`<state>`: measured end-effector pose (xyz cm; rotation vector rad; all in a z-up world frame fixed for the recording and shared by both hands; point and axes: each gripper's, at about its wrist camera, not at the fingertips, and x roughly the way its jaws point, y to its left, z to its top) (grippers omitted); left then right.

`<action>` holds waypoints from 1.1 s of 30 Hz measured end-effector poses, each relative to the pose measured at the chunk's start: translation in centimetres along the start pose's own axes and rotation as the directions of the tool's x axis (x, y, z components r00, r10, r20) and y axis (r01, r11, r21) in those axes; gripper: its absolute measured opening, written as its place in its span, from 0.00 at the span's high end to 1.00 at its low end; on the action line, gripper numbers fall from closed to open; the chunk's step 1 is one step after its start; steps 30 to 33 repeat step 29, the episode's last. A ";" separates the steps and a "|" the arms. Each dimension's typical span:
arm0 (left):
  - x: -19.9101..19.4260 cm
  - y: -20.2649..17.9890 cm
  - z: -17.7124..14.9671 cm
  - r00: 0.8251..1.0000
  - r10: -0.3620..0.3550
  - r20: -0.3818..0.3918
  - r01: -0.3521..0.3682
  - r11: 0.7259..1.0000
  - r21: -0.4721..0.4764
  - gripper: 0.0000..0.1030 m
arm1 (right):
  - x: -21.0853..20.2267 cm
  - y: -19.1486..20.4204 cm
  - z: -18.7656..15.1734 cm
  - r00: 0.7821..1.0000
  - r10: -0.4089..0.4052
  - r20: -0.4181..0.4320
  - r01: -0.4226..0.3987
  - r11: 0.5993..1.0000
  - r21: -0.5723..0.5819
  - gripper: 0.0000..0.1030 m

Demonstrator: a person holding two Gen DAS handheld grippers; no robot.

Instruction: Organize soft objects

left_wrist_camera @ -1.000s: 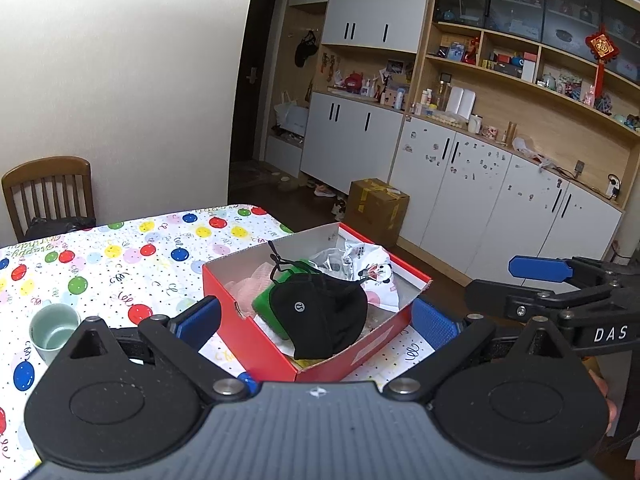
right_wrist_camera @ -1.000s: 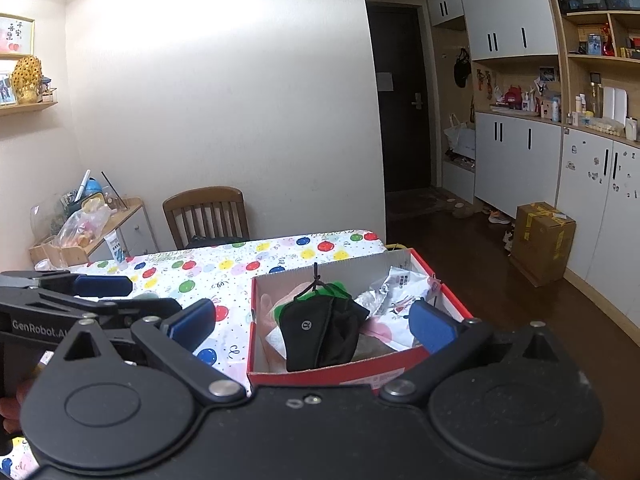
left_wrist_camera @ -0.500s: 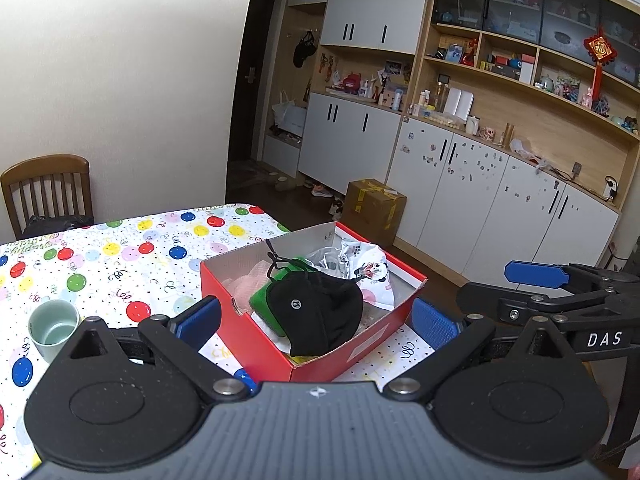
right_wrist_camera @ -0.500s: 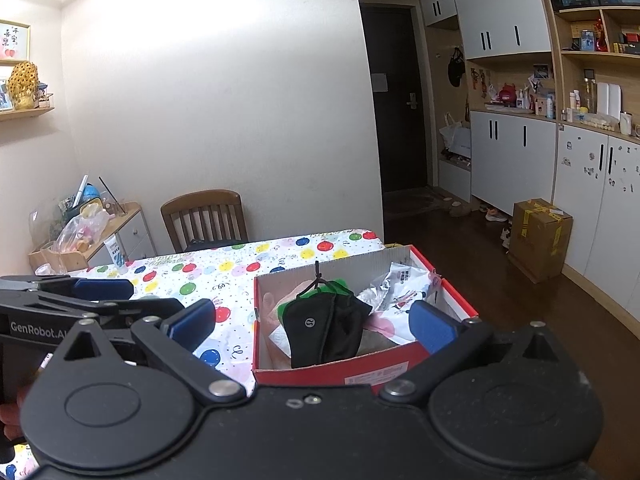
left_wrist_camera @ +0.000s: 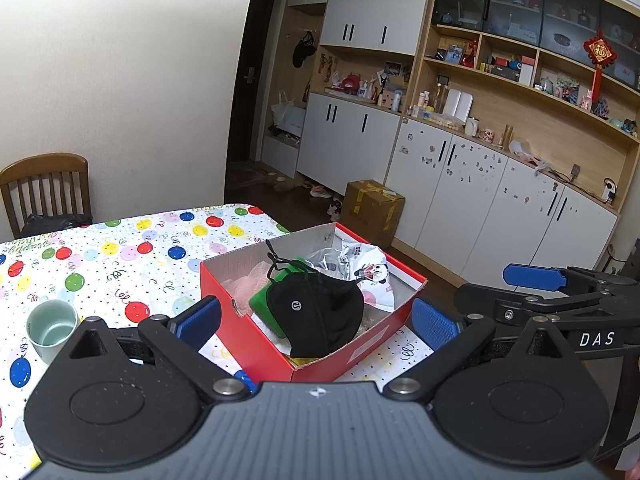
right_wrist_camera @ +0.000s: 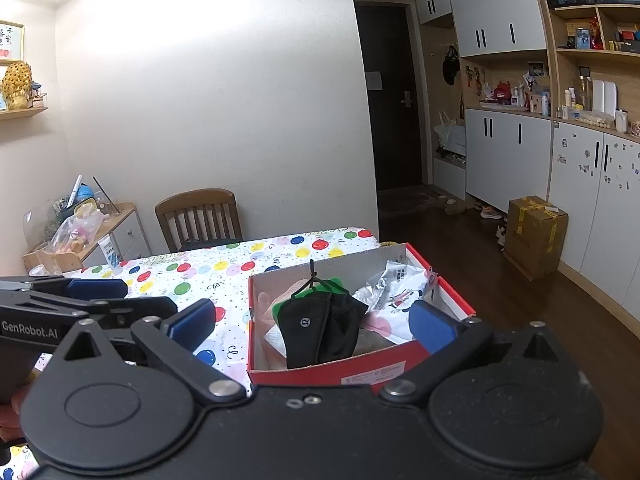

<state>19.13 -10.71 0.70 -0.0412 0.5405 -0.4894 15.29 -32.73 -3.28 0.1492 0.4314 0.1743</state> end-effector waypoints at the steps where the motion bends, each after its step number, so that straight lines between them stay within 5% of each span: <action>1: 0.0 0.0 0.0 1.000 -0.002 0.000 0.002 1.000 -0.001 0.01 | 0.0 0.0 0.0 1.000 -0.001 0.000 0.001 1.000 0.000 0.00; 33: 0.0 0.5 0.7 1.000 0.007 0.000 -0.007 1.000 -0.013 0.01 | -0.2 0.3 0.0 1.000 -0.001 0.001 0.001 1.000 0.001 0.00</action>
